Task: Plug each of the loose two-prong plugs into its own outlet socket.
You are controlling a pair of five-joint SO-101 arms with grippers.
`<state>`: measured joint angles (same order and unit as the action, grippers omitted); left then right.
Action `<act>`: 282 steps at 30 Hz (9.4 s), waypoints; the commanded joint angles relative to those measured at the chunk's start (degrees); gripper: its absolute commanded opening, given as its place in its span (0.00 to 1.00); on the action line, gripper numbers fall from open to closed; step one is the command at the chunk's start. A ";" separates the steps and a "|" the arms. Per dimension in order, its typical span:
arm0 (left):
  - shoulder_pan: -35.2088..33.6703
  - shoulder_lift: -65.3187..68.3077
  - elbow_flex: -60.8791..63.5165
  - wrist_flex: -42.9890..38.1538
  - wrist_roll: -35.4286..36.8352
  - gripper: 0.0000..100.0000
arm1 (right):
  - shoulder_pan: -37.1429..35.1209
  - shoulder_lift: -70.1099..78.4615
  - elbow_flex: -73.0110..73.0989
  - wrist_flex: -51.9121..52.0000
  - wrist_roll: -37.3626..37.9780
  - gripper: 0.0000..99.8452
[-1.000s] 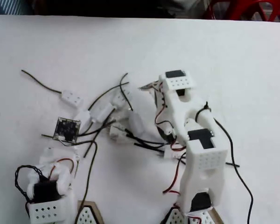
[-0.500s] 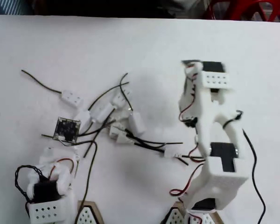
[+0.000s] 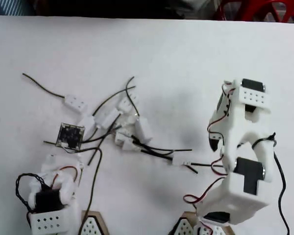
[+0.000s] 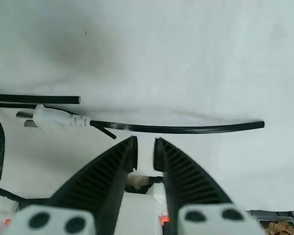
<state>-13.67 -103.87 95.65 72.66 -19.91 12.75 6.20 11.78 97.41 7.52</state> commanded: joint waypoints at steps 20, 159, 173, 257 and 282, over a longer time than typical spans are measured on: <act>-0.66 -0.04 -1.23 0.79 -0.44 0.02 | 0.40 -10.86 24.26 -16.75 -4.75 0.24; -0.66 -0.04 -1.23 0.79 -0.44 0.02 | -9.80 20.53 -24.09 -6.99 -5.19 0.02; -0.48 -0.04 -5.01 0.18 -0.09 0.03 | -23.16 -13.05 -15.65 0.13 -0.88 0.02; 26.07 0.40 -5.01 -32.88 7.03 0.25 | -20.44 -92.44 68.22 -71.60 -21.80 0.02; 34.77 71.16 -59.16 -4.13 29.19 0.37 | -19.30 -92.44 68.22 -71.87 -22.24 0.02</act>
<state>16.57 -49.19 50.73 60.53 1.19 -7.12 -85.93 80.70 26.73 -14.11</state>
